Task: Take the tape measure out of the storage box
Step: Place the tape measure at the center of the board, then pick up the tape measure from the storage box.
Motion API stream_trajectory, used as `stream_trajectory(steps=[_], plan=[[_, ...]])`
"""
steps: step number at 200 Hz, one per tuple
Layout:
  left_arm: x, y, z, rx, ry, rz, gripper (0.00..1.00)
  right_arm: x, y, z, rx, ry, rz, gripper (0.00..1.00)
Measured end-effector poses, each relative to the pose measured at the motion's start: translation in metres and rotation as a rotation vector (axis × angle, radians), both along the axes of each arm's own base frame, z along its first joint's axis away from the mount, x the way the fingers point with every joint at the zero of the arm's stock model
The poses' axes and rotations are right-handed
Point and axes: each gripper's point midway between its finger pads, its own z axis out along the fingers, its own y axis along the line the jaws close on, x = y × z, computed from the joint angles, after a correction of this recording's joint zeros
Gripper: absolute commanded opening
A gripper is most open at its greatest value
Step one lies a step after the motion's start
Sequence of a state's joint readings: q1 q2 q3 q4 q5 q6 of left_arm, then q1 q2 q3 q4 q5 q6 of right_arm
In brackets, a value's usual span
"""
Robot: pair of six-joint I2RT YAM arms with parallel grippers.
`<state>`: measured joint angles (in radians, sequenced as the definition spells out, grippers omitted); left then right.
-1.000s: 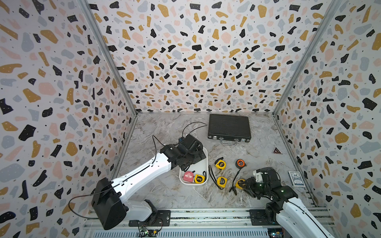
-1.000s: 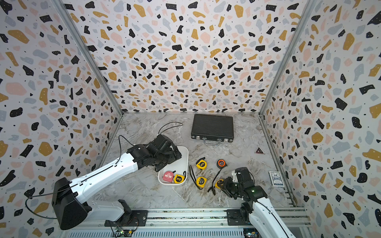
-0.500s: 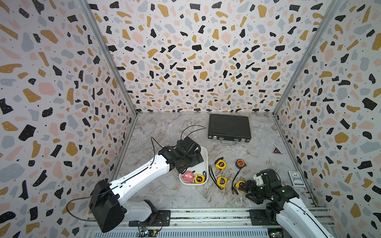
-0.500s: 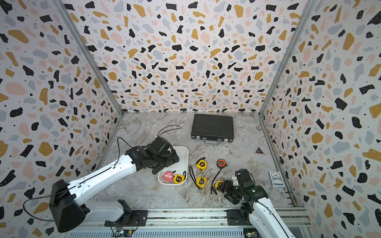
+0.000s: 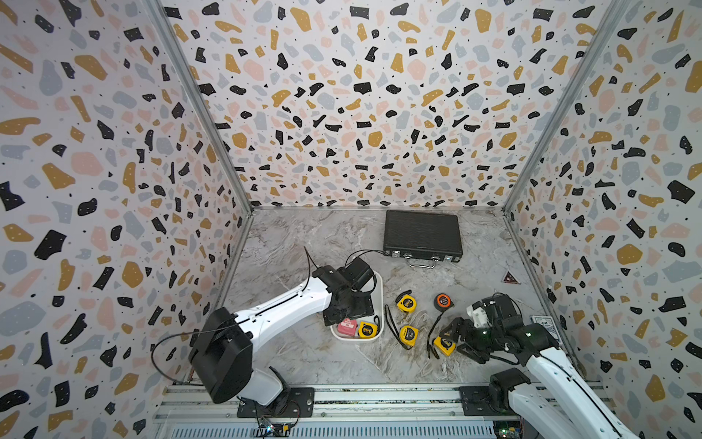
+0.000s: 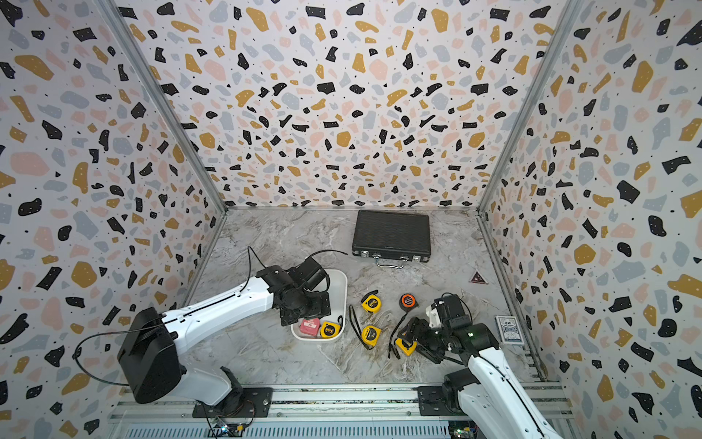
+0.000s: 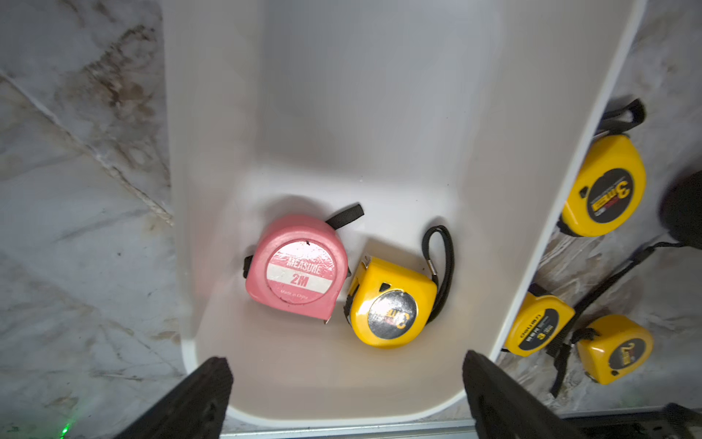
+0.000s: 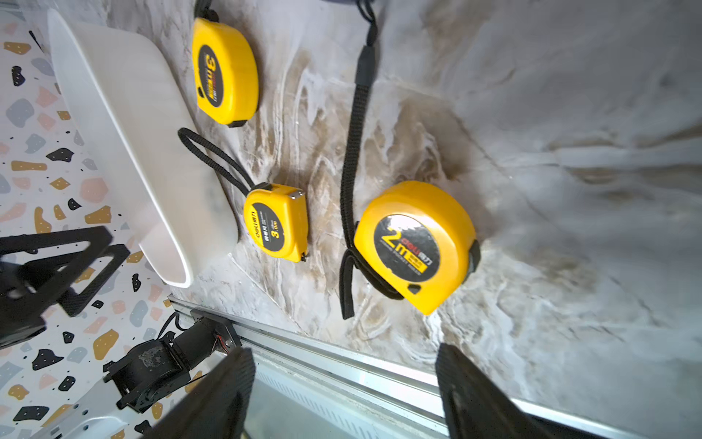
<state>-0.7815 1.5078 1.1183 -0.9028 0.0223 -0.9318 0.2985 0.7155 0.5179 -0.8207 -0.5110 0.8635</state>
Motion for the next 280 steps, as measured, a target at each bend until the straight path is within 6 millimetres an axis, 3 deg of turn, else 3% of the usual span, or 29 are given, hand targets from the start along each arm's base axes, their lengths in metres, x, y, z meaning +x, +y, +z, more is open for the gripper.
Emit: stream_trajectory(steps=[39,112,280], plan=[[0.004,-0.009,-0.009,0.081,0.01,-0.124,0.87,0.007,0.002,0.004,-0.003,0.002,0.008,0.78],[0.003,0.003,-0.026,0.212,0.062,-0.267,0.77,0.012,0.006,0.003,0.012,0.009,0.011,0.77],[0.003,0.017,-0.05,0.299,0.064,-0.264,0.63,0.025,0.014,-0.003,0.03,0.029,0.014,0.74]])
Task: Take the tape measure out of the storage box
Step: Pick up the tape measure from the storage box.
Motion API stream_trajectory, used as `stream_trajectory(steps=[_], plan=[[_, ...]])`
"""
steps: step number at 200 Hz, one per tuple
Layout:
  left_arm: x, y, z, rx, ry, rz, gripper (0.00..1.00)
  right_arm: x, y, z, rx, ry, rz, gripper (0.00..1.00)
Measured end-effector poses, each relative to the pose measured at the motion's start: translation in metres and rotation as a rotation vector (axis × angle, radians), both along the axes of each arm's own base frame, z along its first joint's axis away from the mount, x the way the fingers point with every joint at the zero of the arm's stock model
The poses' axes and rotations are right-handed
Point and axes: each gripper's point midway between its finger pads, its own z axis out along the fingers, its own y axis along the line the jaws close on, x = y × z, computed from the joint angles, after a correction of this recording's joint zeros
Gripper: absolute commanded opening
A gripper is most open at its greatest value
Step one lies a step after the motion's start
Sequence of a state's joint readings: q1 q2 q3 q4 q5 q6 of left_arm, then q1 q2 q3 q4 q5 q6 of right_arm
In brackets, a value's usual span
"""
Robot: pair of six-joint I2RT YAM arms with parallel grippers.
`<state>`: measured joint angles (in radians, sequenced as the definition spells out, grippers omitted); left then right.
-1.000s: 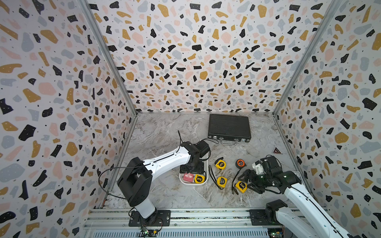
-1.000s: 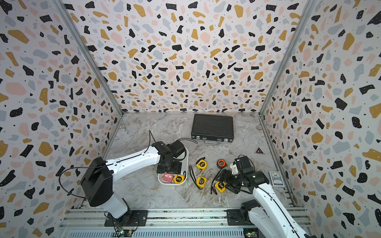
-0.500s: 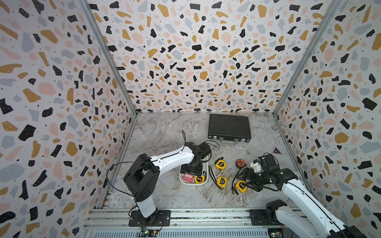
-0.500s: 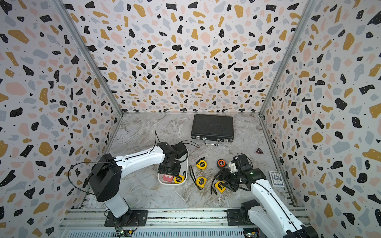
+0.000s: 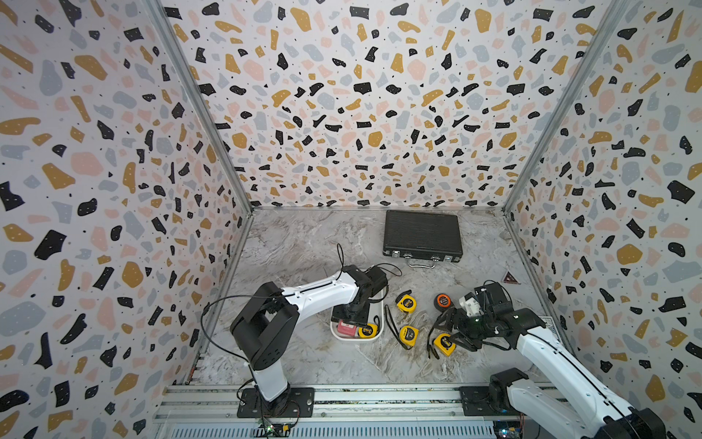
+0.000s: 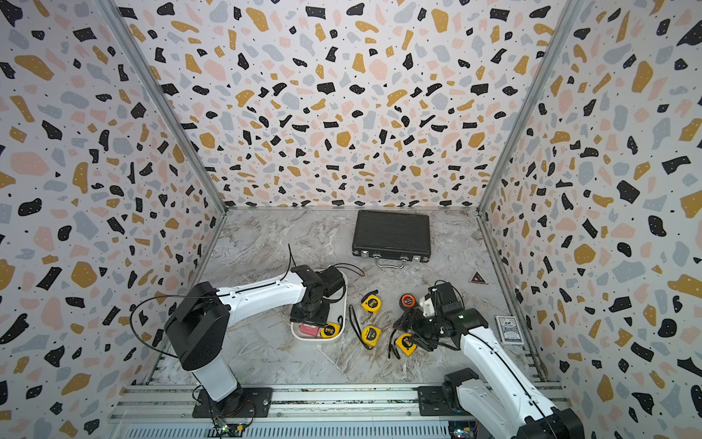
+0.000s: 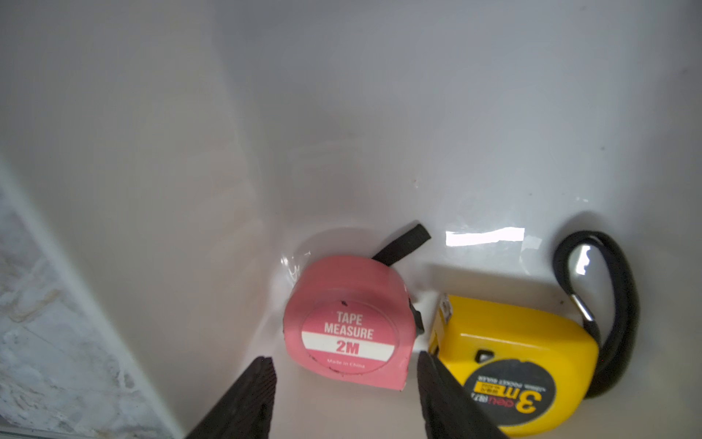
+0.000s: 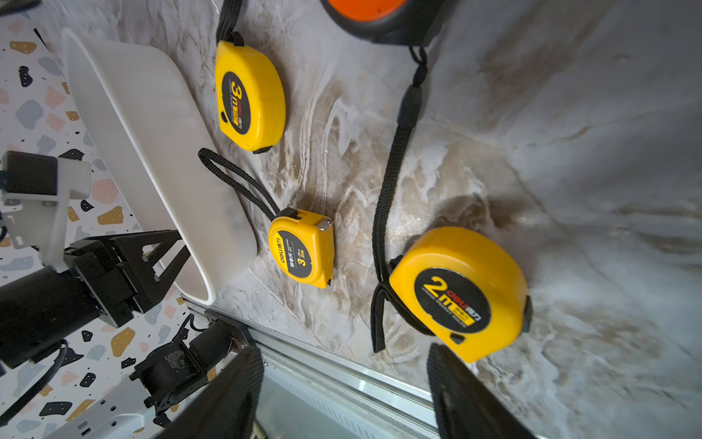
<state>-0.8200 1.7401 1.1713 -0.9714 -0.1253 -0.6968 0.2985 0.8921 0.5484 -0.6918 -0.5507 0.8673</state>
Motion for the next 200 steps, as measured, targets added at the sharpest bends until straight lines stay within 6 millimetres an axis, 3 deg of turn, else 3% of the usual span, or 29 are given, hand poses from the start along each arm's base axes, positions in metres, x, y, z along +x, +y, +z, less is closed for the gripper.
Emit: stream_trajectory(steps=[101,200], plan=[[0.0,-0.001,-0.011,-0.002,0.002,0.034,0.72,0.002,0.001,-0.002,0.002,0.007,0.002,0.74],[-0.003,-0.001,-0.026,0.008,0.024,0.059,0.69,0.006,0.003,-0.002,0.008,-0.001,0.004,0.74]])
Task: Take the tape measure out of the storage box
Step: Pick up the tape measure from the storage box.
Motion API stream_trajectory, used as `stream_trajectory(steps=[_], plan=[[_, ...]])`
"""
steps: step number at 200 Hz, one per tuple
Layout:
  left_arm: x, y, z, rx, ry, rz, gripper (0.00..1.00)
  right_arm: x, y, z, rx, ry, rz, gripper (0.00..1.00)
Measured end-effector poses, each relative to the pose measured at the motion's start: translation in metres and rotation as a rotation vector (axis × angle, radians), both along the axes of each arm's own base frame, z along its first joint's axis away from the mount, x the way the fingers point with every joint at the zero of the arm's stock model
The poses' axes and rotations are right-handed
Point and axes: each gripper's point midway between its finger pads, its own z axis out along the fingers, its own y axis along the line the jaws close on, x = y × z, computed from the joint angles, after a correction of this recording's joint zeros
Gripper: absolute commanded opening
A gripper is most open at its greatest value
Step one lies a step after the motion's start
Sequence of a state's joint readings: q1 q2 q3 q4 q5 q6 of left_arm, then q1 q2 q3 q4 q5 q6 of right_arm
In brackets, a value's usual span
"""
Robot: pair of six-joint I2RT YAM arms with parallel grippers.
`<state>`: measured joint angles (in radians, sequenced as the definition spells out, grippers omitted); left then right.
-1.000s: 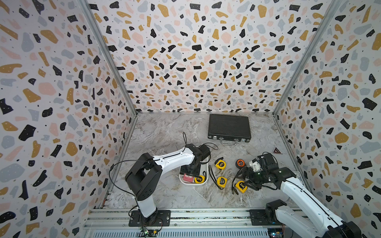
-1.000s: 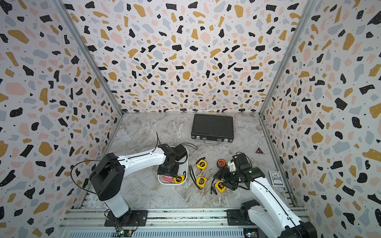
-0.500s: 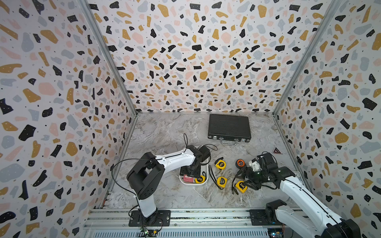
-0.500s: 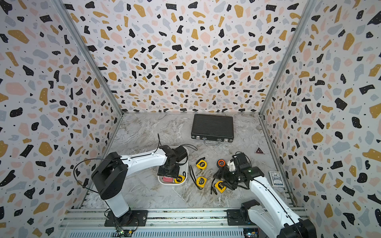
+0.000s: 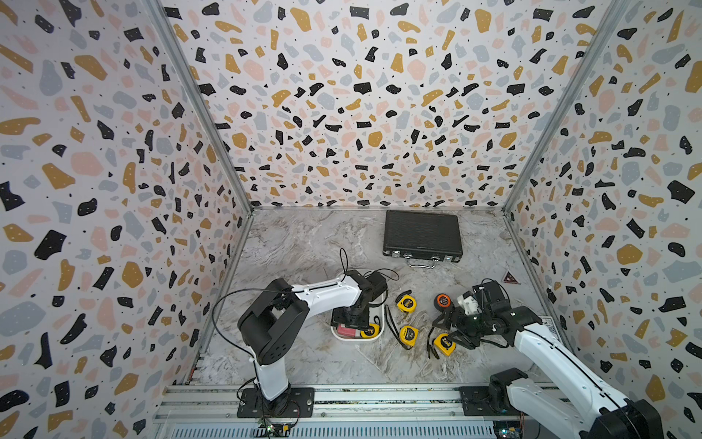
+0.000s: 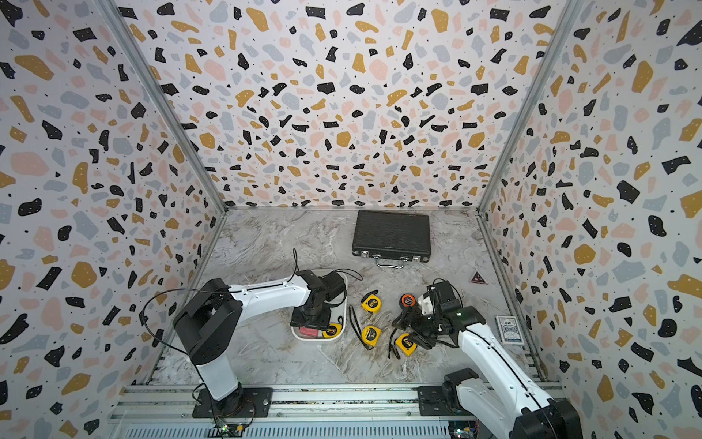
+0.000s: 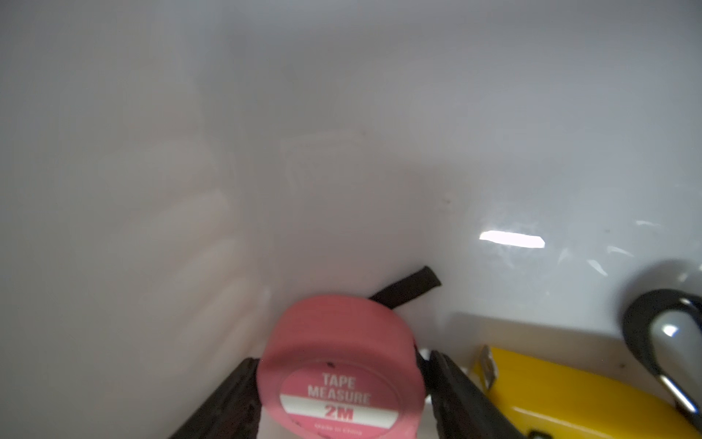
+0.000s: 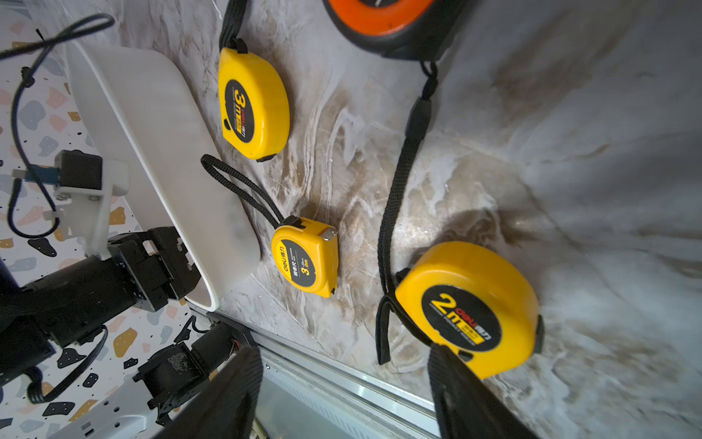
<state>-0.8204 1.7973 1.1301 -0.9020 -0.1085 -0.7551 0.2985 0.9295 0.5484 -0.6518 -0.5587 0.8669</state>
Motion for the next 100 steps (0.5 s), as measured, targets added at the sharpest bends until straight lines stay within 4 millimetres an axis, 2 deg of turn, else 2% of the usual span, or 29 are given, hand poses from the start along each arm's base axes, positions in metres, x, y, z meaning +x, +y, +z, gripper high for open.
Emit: stream_trajectory(steps=[24,49,65,89,100], plan=[[0.0,-0.001,-0.001,-0.002,0.003,0.008,0.56,0.0,0.0,0.0,0.001,-0.002,0.0,0.74],[0.0,-0.001,-0.001,-0.006,0.001,0.017,0.28,0.001,0.0,0.0,0.002,-0.004,0.0,0.74],[0.0,-0.001,0.0,-0.008,-0.001,0.023,0.14,0.002,0.001,0.001,0.007,-0.01,0.002,0.74],[-0.002,-0.003,0.005,-0.024,-0.004,0.045,0.02,0.003,0.004,0.005,0.015,-0.024,0.013,0.73],[-0.002,-0.003,0.014,-0.039,-0.014,0.057,0.0,0.006,0.007,0.009,0.019,-0.041,0.023,0.74]])
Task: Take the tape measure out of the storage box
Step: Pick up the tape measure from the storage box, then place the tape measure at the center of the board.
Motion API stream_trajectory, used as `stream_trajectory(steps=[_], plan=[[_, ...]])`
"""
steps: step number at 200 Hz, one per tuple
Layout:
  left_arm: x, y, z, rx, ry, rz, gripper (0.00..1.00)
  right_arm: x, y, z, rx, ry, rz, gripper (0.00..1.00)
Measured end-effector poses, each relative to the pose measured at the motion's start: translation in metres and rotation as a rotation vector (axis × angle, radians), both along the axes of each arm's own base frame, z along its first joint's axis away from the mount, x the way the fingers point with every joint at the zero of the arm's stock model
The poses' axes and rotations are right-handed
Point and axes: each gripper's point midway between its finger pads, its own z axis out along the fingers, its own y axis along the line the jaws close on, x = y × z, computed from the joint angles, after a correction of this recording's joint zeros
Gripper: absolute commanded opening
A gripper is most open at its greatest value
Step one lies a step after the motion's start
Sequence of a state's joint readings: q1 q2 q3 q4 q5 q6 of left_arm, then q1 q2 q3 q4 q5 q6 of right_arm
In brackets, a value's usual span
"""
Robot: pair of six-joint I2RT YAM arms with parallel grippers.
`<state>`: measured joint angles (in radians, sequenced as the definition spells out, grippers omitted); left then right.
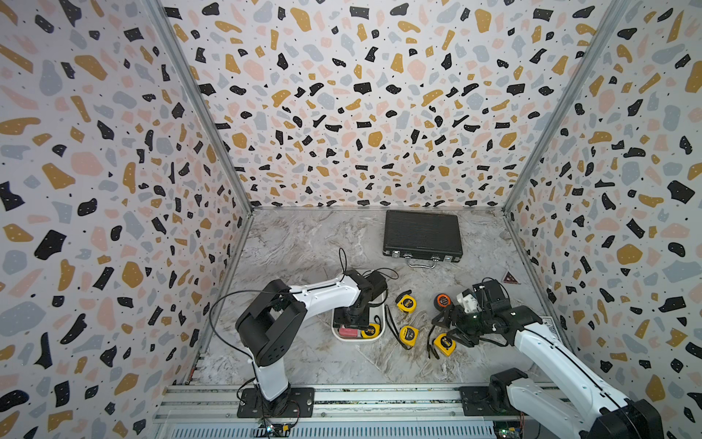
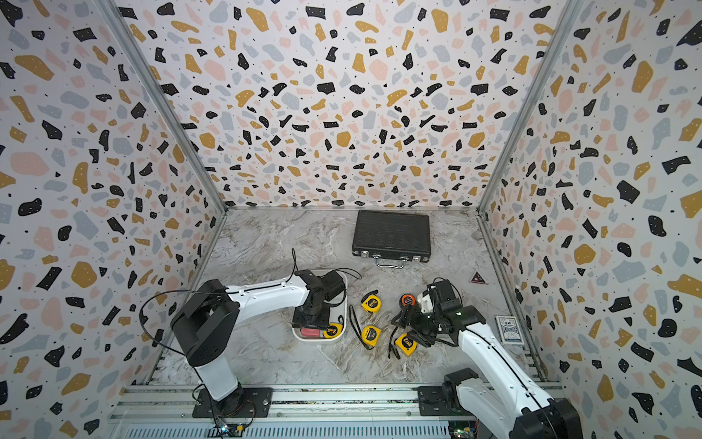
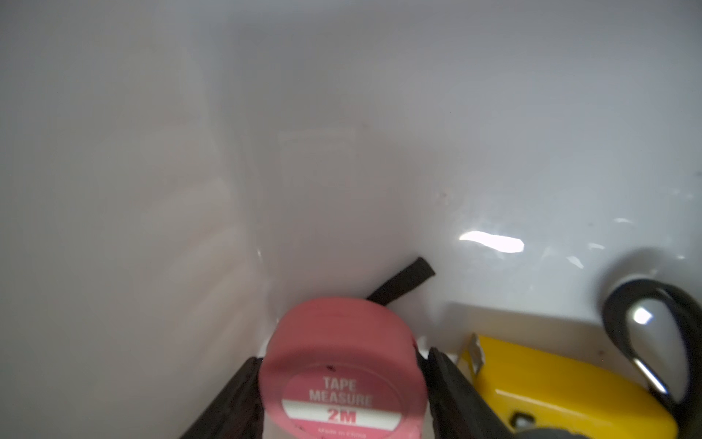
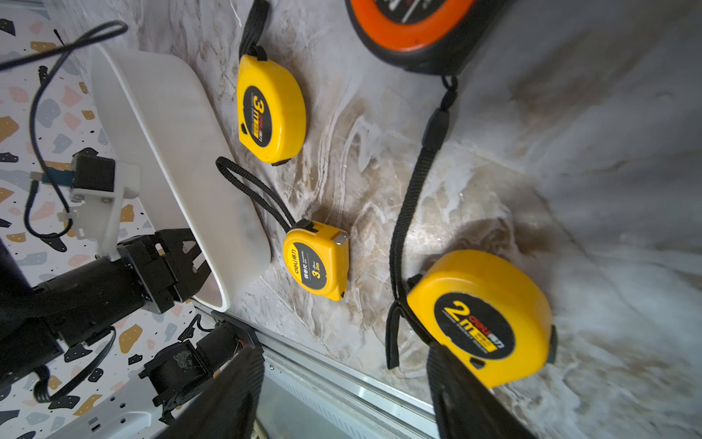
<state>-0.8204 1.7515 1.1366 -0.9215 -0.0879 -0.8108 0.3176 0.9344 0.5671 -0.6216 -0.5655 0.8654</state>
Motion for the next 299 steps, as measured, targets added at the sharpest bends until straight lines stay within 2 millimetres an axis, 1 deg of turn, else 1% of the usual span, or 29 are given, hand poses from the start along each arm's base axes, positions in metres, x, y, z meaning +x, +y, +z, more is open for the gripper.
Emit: stream_trajectory(steps=[13,47,67,87,114,139,165,199,239,265,299], plan=[[0.003,-0.003,0.015,-0.028,-0.026,0.016,0.0,0.003,0.007,0.007,0.007,-0.029,0.026,0.74],[0.019,-0.02,0.074,-0.152,-0.141,0.067,0.0,0.01,0.028,0.025,0.022,-0.12,0.097,0.74],[0.024,-0.026,0.102,-0.213,-0.191,0.104,0.0,0.012,0.039,0.031,0.024,-0.171,0.129,0.74],[0.026,-0.028,0.121,-0.26,-0.22,0.148,0.0,0.014,0.05,0.037,0.024,-0.223,0.151,0.74],[0.029,-0.034,0.141,-0.328,-0.249,0.22,0.0,0.015,0.066,0.05,0.034,-0.326,0.181,0.75],[0.032,-0.044,0.153,-0.403,-0.255,0.29,0.0,0.016,0.083,0.064,0.048,-0.427,0.212,0.77],[0.037,-0.06,0.161,-0.495,-0.245,0.363,0.0,0.018,0.101,0.081,0.077,-0.54,0.227,0.78],[0.041,-0.083,0.171,-0.625,-0.209,0.445,0.0,0.027,0.116,0.104,0.12,-0.671,0.22,0.81],[0.043,-0.107,0.177,-0.726,-0.147,0.49,0.0,0.037,0.127,0.113,0.142,-0.74,0.209,0.81],[0.042,-0.117,0.18,-0.767,-0.109,0.504,0.0,0.041,0.129,0.115,0.144,-0.766,0.201,0.77],[0.038,-0.125,0.184,-0.804,-0.078,0.507,0.0,0.045,0.131,0.116,0.148,-0.79,0.192,0.66]])
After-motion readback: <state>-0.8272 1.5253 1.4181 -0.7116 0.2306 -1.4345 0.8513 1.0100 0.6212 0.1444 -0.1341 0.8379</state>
